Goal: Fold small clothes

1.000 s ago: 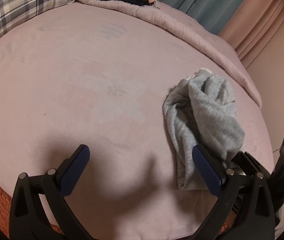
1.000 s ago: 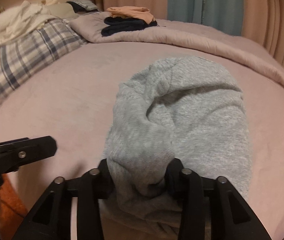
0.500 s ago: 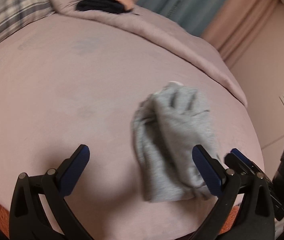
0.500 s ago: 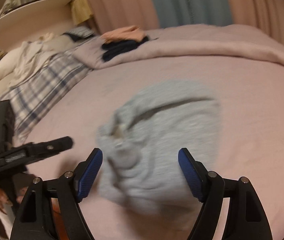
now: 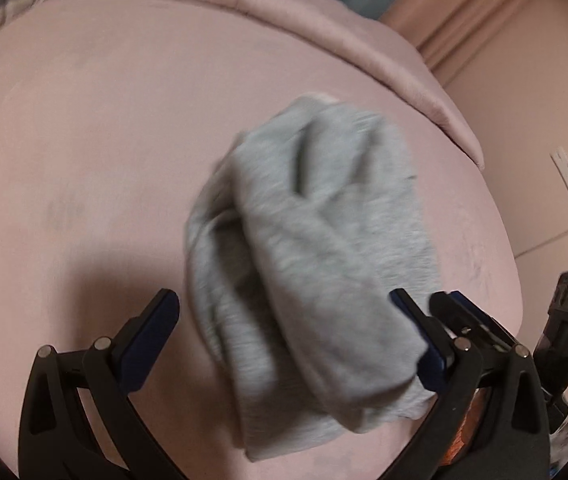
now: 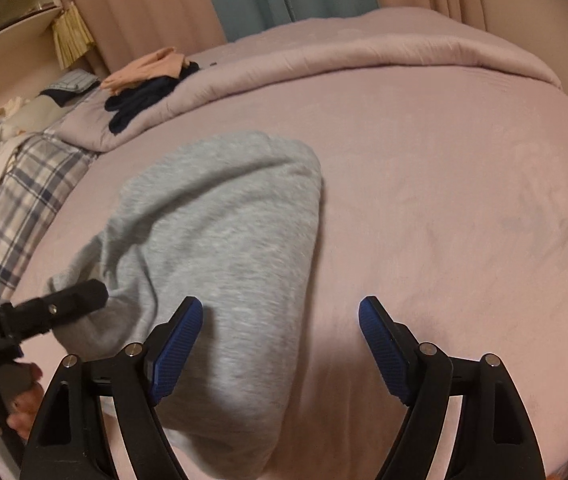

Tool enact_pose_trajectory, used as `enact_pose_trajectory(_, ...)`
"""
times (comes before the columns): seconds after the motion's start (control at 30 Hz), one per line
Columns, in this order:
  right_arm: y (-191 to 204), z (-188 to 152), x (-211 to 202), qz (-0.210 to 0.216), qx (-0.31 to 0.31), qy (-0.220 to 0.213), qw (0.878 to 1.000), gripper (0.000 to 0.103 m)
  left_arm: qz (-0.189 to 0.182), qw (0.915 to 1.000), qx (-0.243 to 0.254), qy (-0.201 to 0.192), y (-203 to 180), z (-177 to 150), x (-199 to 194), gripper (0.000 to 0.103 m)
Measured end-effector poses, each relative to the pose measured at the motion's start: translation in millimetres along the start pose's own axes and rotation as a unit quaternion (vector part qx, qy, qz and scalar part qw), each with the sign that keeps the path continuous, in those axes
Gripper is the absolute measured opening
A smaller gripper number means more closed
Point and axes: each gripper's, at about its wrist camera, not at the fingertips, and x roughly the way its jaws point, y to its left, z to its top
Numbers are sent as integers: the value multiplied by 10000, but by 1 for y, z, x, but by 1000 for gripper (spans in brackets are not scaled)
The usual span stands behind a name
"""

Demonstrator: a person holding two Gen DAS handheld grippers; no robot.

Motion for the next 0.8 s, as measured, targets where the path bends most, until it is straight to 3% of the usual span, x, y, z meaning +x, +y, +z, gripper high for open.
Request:
enact_pose_trajectory(0.23, -10, -1, 0, 241, 201, 96, 9995, 83, -103, 9992, -387, -49, 36, -18, 0, 103)
enact_pose_trajectory(0.37, -12, -1, 6, 522, 375, 229, 9977, 85, -150, 9996, -214, -51, 31, -21, 0, 103)
enact_pose_trajectory(0.67, -6, -2, 33, 1280, 608, 777, 9869, 85, -896, 9954, 43, 344, 16, -26, 22, 103)
enact_pose_trajectory(0.8, -3, -5, 48, 1493, 669, 998, 9815, 85, -911, 9952, 92, 332, 6, -27, 28, 100)
